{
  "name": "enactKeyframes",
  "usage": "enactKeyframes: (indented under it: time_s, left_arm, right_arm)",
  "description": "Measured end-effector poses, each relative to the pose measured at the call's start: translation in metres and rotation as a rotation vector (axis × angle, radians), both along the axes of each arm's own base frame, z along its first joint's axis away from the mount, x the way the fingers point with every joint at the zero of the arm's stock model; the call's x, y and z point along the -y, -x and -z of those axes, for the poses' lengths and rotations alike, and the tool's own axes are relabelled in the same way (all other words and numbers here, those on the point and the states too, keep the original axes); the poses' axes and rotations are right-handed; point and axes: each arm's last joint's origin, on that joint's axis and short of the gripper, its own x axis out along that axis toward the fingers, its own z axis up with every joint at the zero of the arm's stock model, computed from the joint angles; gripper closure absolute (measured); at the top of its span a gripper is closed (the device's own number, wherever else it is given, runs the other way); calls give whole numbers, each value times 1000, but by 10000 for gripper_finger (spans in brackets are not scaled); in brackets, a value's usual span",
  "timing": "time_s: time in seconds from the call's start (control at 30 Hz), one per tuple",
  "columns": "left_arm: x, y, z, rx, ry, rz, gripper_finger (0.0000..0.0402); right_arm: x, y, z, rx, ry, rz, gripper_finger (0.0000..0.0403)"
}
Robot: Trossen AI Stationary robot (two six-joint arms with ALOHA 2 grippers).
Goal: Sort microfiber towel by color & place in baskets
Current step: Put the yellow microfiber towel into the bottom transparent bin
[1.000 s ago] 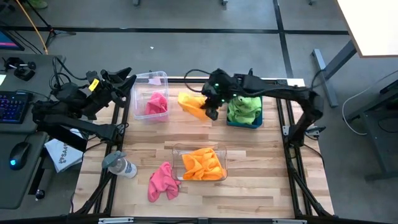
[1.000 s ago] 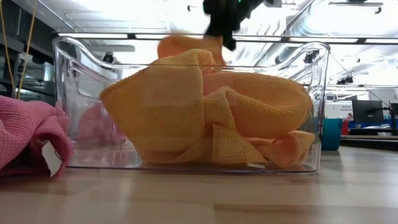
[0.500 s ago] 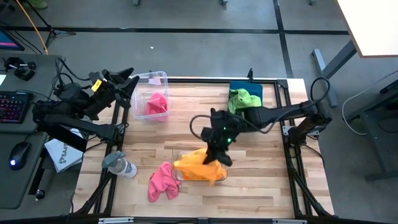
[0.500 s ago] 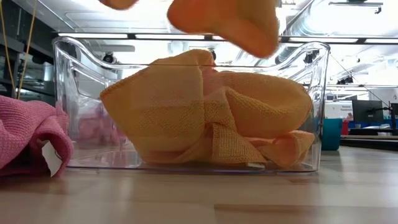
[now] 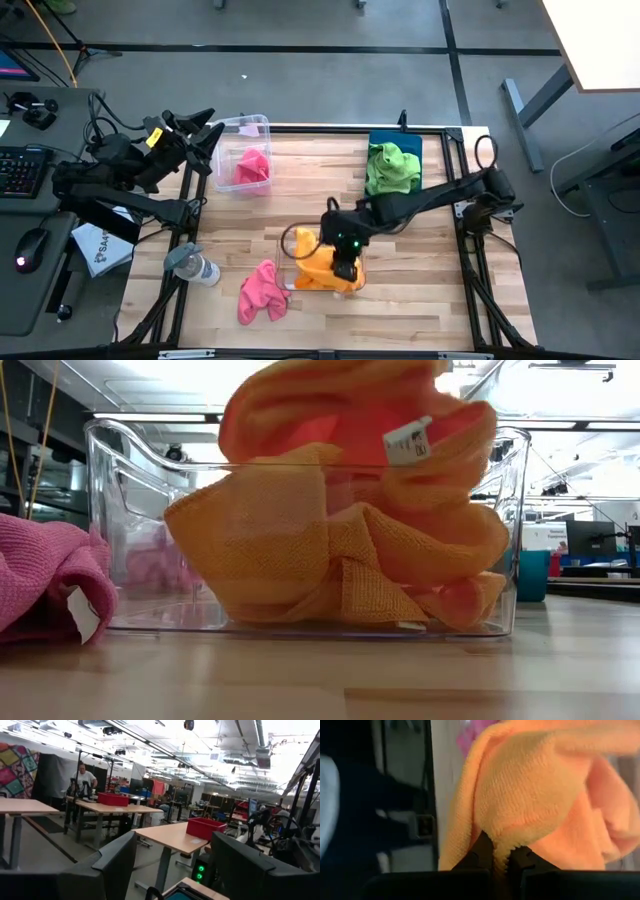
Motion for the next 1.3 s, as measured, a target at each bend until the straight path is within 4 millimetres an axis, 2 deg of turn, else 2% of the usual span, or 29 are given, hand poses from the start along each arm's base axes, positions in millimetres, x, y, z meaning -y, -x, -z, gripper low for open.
enactKeyframes:
  time_s: [0.17,0.3,0.43,0.63,0.73,0.87,0.97,1.17,1.3]
  left_arm:
    - [0,0,0,38,47,15,159]
    - [0,-1,0,70,88,27,159]
    - [1,-6,1,87,119,37,159]
    - [2,-15,0,138,155,51,159]
    - [3,-20,-1,166,169,90,159]
    - [5,-30,0,186,201,129,159]
    - [7,-40,3,178,211,164,159]
    - [10,-56,9,151,225,202,159]
    - [11,-60,11,140,225,201,159]
  right_arm:
    - [-2,-17,31,30,151,-100,400]
    - [-4,-26,55,20,204,-184,401]
    - [-20,-26,72,35,295,-348,401]
    - [-31,-29,100,60,647,-598,400]
    - [-31,-29,108,32,654,-633,395]
    - [-30,-27,110,-1,616,-600,380]
    - [-29,-25,102,4,609,-590,351]
    - [-26,-13,80,-27,580,-532,241]
    - [-24,-3,57,-9,560,-516,161]
